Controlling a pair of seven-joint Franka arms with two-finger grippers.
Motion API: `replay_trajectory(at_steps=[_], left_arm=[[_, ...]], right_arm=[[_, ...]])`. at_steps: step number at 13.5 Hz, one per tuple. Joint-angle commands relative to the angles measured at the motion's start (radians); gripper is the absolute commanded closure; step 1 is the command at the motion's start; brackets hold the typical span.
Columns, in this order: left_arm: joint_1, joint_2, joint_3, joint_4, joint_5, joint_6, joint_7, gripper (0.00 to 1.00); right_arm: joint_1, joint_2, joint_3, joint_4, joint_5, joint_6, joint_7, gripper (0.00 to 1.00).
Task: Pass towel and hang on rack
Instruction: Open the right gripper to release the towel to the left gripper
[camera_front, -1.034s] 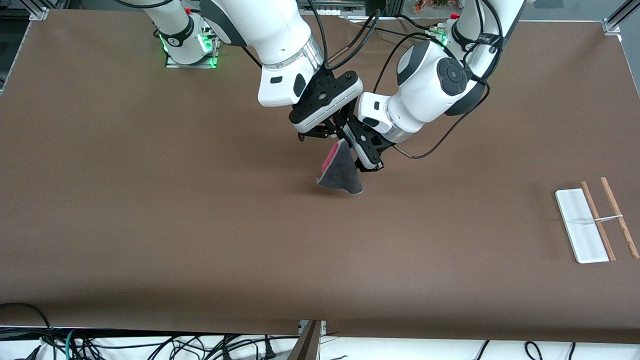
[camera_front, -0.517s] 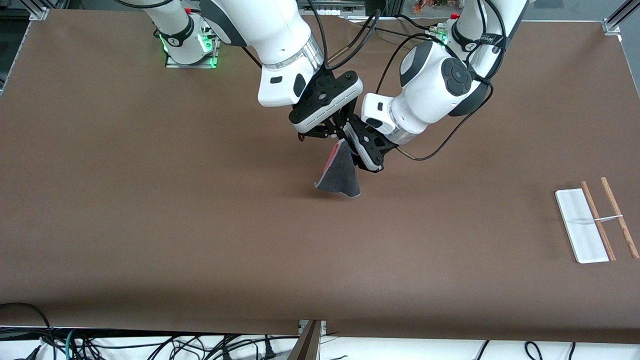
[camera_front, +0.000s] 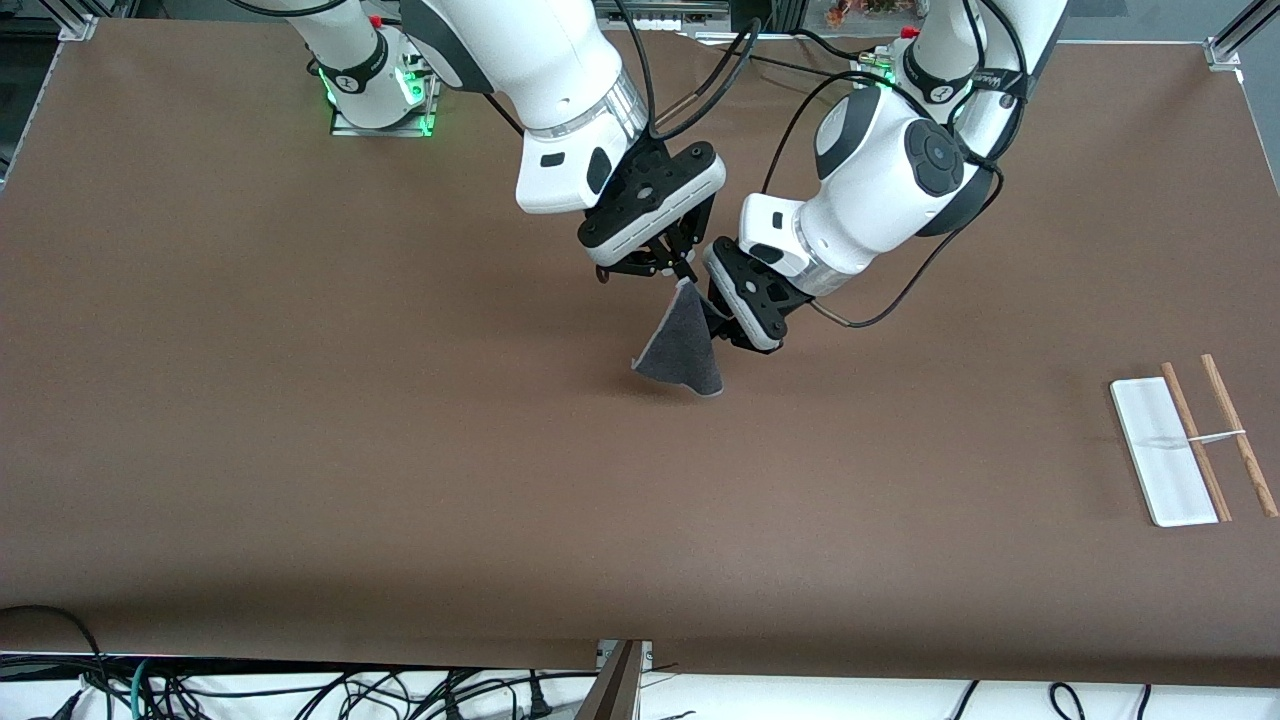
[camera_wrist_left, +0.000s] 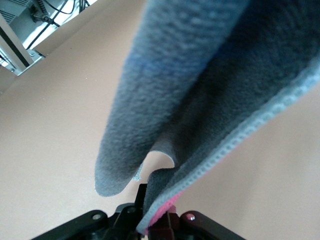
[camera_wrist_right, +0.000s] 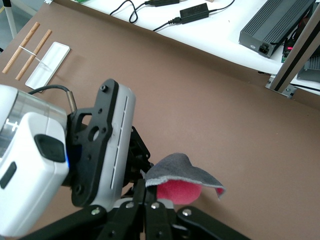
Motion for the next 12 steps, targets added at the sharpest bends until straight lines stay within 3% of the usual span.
replay_trajectory(at_steps=[1, 3, 4, 5, 6, 12], left_arm=[[0.016, -0.025, -0.002, -0.006, -0.017, -0.017, 0.028, 1.00], [0.019, -0.031, -0.002, -0.005, -0.017, -0.038, 0.028, 1.00], [0.029, -0.035, -0.001, -0.005, -0.015, -0.042, 0.028, 1.00], [0.033, -0.039, -0.001, -0.008, -0.015, -0.046, 0.028, 1.00], [0.042, -0.042, -0.001, -0.009, -0.017, -0.066, 0.030, 1.00], [0.249, -0.071, -0.001, -0.014, -0.012, -0.203, 0.112, 1.00]], right_arm=[[-0.005, -0.004, 0.002, 0.013, -0.003, -0.012, -0.007, 0.67], [-0.005, -0.004, 0.002, 0.013, -0.003, -0.012, -0.008, 0.63], [-0.005, -0.004, 0.002, 0.013, -0.003, -0.012, -0.007, 0.56], [-0.005, -0.004, 0.002, 0.013, -0.003, -0.012, -0.008, 0.35], [-0.005, -0.004, 0.001, 0.013, -0.005, -0.012, -0.010, 0.00], [-0.040, -0.004, -0.001, 0.013, -0.002, -0.089, -0.010, 0.00]])
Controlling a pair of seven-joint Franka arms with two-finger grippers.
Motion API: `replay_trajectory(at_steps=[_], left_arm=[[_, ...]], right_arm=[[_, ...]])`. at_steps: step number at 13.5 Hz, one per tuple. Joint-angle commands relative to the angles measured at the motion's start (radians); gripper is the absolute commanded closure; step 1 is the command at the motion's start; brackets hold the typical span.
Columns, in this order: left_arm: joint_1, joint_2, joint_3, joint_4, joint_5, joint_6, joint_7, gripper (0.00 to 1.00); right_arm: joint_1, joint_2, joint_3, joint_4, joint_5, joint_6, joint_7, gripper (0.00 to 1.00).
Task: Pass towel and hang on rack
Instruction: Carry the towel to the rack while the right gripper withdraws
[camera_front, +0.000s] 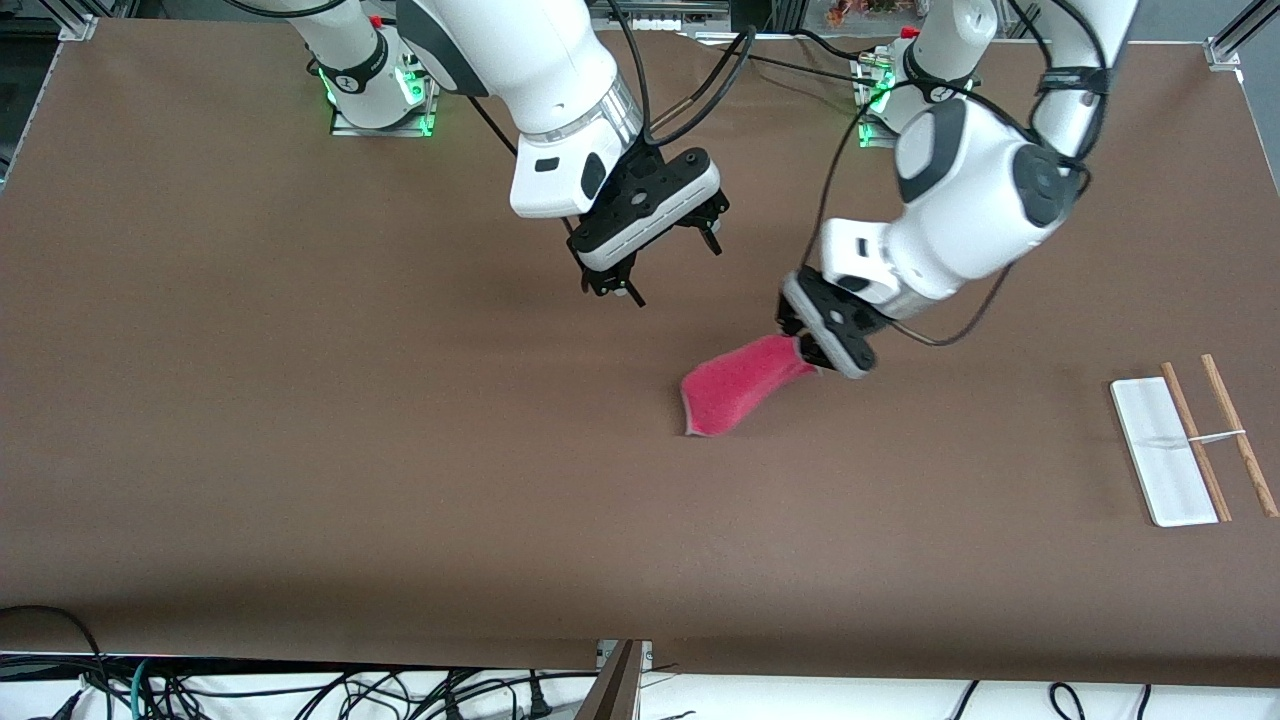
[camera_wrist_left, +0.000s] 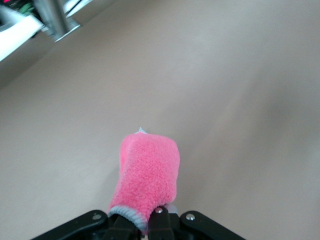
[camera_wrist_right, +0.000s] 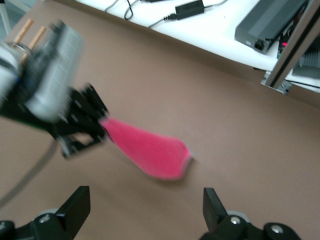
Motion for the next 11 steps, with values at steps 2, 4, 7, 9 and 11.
replay_trajectory(at_steps=[2, 4, 7, 9, 11], left_arm=[[0.133, -0.041, -0.008, -0.012, -0.012, -0.073, 0.119, 1.00], [0.217, -0.046, -0.008, -0.003, -0.011, -0.111, 0.183, 1.00], [0.296, -0.044, 0.054, 0.000, 0.021, -0.134, 0.336, 1.00], [0.305, -0.038, 0.135, 0.012, 0.066, -0.134, 0.430, 1.00], [0.327, -0.024, 0.211, 0.049, 0.136, -0.136, 0.531, 1.00]], right_arm=[[-0.062, -0.016, 0.004, 0.013, -0.003, -0.134, -0.015, 0.00], [-0.098, -0.035, 0.004, 0.013, -0.003, -0.208, -0.015, 0.00], [-0.169, -0.044, 0.001, 0.013, -0.006, -0.346, -0.017, 0.00], [-0.229, -0.061, -0.002, 0.012, -0.006, -0.435, -0.014, 0.00], [-0.273, -0.082, -0.033, 0.004, -0.003, -0.486, -0.012, 0.00]])
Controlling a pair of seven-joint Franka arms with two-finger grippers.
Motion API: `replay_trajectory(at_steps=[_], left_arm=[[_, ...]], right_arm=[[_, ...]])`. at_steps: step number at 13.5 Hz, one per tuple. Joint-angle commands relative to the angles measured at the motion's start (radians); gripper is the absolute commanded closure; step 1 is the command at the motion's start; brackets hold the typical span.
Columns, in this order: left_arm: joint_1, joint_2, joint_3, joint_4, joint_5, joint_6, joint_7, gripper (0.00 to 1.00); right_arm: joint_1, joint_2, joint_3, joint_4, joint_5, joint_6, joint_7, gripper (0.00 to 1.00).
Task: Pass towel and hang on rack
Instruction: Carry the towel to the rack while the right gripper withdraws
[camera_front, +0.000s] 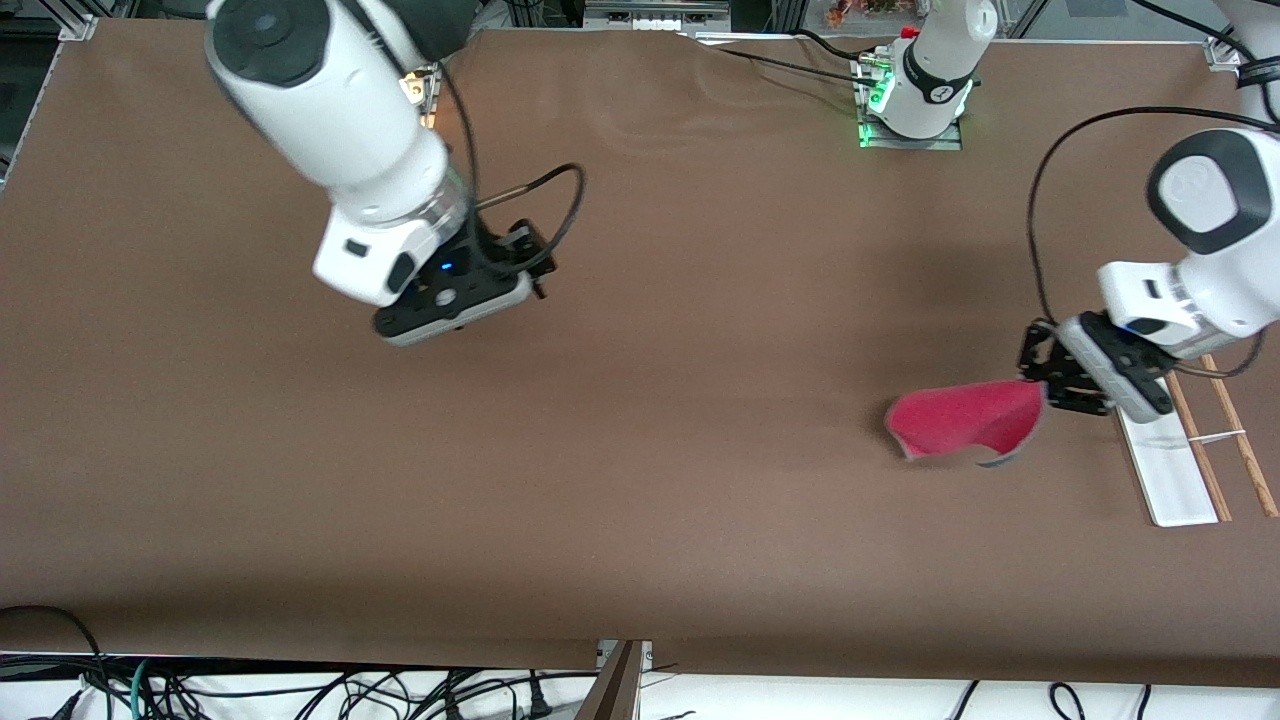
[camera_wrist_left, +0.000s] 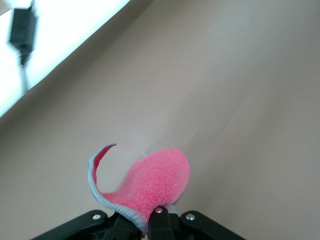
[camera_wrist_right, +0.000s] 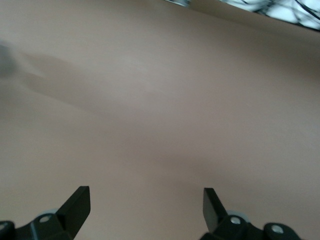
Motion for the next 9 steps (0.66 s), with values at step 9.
replay_trajectory(at_steps=[9], left_arm=[[0.307, 0.269, 0.067, 0.372, 0.041, -0.188, 0.562, 1.00]], right_arm=[[-0.295, -0.208, -0.132, -0.187, 0.079, -0.099, -0.005, 0.00]])
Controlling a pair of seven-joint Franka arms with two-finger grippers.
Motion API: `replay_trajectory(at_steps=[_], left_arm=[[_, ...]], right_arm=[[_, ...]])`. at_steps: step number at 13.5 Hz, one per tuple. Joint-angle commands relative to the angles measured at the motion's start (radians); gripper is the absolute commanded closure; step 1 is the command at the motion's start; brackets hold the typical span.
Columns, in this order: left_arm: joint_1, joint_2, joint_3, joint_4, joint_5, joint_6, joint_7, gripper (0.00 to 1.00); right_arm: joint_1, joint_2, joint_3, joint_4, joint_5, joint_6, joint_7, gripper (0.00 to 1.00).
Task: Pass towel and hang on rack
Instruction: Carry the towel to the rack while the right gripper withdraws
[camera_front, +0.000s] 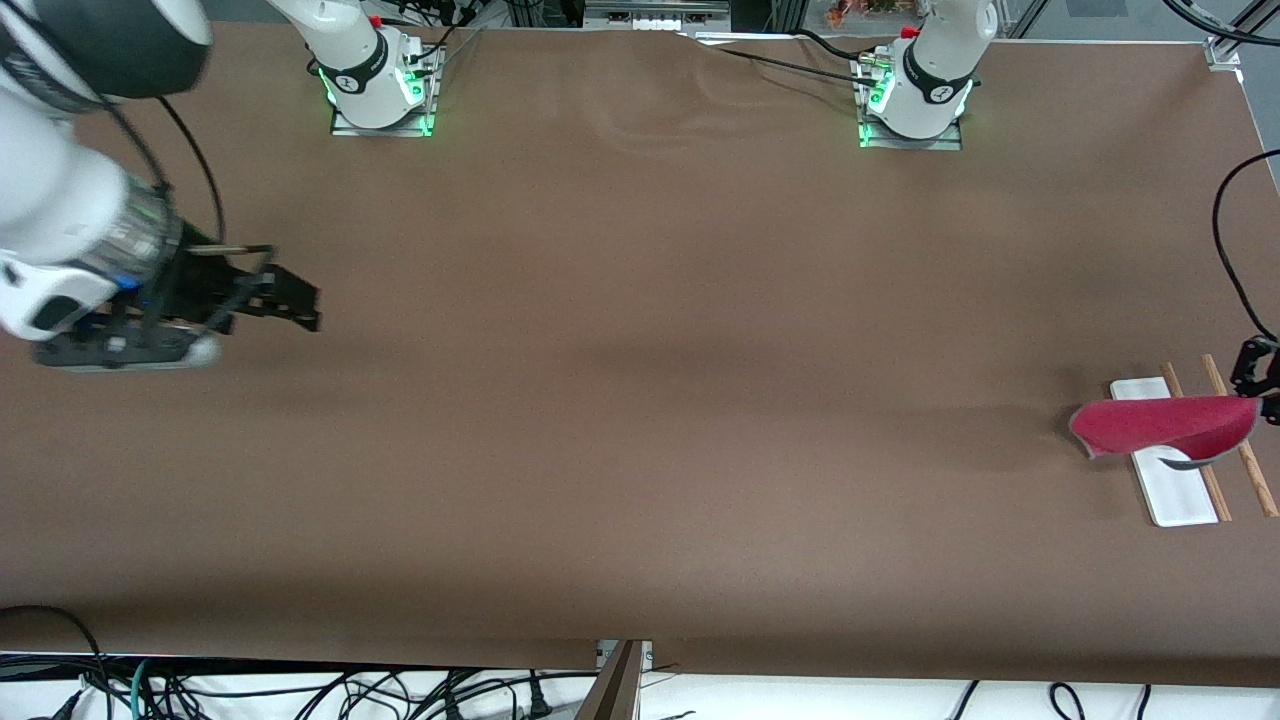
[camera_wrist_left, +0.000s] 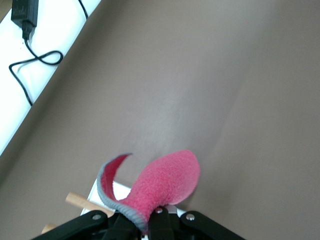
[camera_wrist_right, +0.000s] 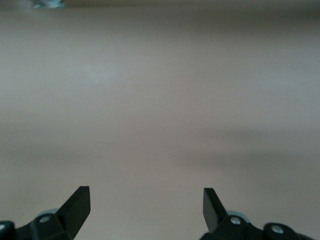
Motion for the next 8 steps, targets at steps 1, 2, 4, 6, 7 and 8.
replay_trajectory(at_steps=[1, 2, 4, 6, 7, 8], left_arm=[[0.056, 0.047, -0.013, 0.082, 0.005, -0.044, 0.114, 1.00], [0.072, 0.067, -0.013, 0.111, 0.007, -0.044, 0.161, 1.00], [0.093, 0.091, -0.003, 0.143, 0.010, -0.044, 0.240, 1.00], [0.128, 0.095, 0.001, 0.145, 0.010, -0.044, 0.300, 1.00], [0.148, 0.104, 0.000, 0.151, 0.008, -0.044, 0.329, 1.00], [0.165, 0.119, 0.001, 0.175, 0.007, -0.044, 0.372, 1.00]], right_arm=[[-0.010, -0.090, -0.076, -0.100, 0.023, -0.013, -0.001, 0.00], [-0.015, -0.099, -0.080, -0.103, 0.013, -0.051, 0.002, 0.00], [-0.054, -0.135, -0.141, -0.106, 0.021, -0.070, -0.004, 0.00], [-0.058, -0.170, -0.193, -0.146, 0.015, -0.080, -0.034, 0.00], [-0.061, -0.184, -0.214, -0.168, 0.010, -0.080, -0.129, 0.00], [-0.070, -0.193, -0.230, -0.174, 0.010, -0.087, -0.244, 0.00]])
